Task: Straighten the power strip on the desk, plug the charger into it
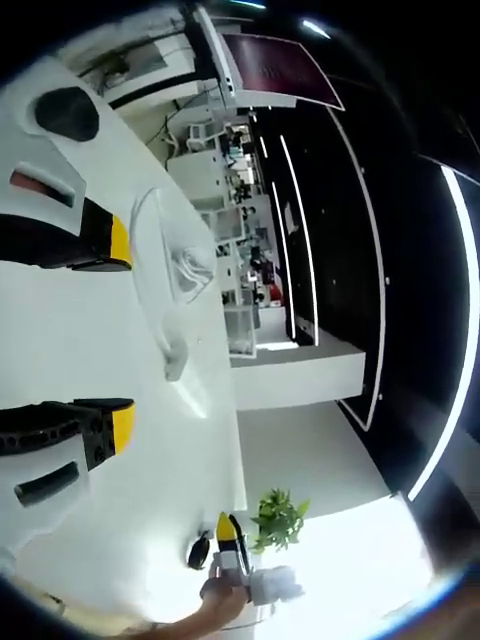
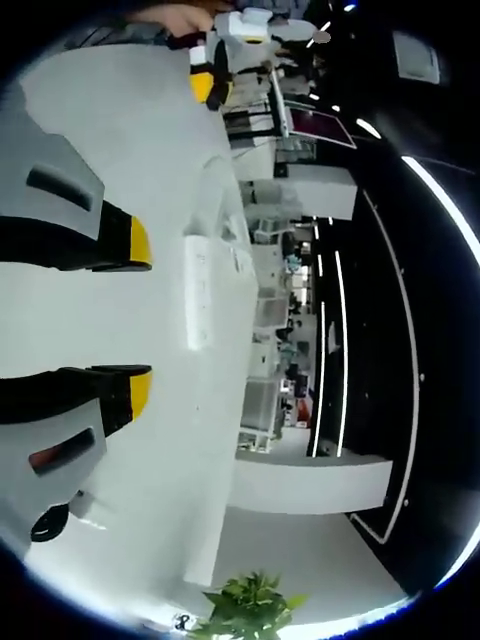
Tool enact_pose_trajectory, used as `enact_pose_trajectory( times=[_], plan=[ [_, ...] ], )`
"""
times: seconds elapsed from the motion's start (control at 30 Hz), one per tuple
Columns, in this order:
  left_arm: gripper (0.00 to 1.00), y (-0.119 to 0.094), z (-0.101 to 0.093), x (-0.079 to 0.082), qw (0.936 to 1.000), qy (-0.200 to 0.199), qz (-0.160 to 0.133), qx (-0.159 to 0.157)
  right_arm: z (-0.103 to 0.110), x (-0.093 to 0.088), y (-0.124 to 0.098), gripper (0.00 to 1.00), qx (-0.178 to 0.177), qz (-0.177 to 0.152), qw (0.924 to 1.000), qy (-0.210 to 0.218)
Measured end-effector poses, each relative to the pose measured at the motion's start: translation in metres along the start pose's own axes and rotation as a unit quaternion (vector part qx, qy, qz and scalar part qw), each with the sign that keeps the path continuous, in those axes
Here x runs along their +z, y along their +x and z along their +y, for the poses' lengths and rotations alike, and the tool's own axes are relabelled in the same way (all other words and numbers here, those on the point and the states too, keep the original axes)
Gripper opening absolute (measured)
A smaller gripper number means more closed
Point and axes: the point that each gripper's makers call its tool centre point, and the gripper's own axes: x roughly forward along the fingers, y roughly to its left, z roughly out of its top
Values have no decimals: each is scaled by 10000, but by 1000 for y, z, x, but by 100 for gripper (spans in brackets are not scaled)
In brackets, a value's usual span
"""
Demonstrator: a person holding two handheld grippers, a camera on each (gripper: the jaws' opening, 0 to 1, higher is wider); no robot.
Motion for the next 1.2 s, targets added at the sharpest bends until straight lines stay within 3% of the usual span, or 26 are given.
enact_pose_trajectory(
  times=[0.43,0.63,0.93,1.2],
  plan=[
    [52,7,-1,0,10000,-29,8,-74,3,-9,20,37,154,219,9995,-155],
    [48,13,2,3,9999,-69,-21,-131,-7,-5,24,37,9,197,9995,-265],
    [48,21,5,8,9999,-64,-38,-148,-10,0,30,37,59,187,9995,-240],
    [48,28,9,14,9998,-100,-74,-149,-10,1,45,37,170,276,9979,-557]
  ],
)
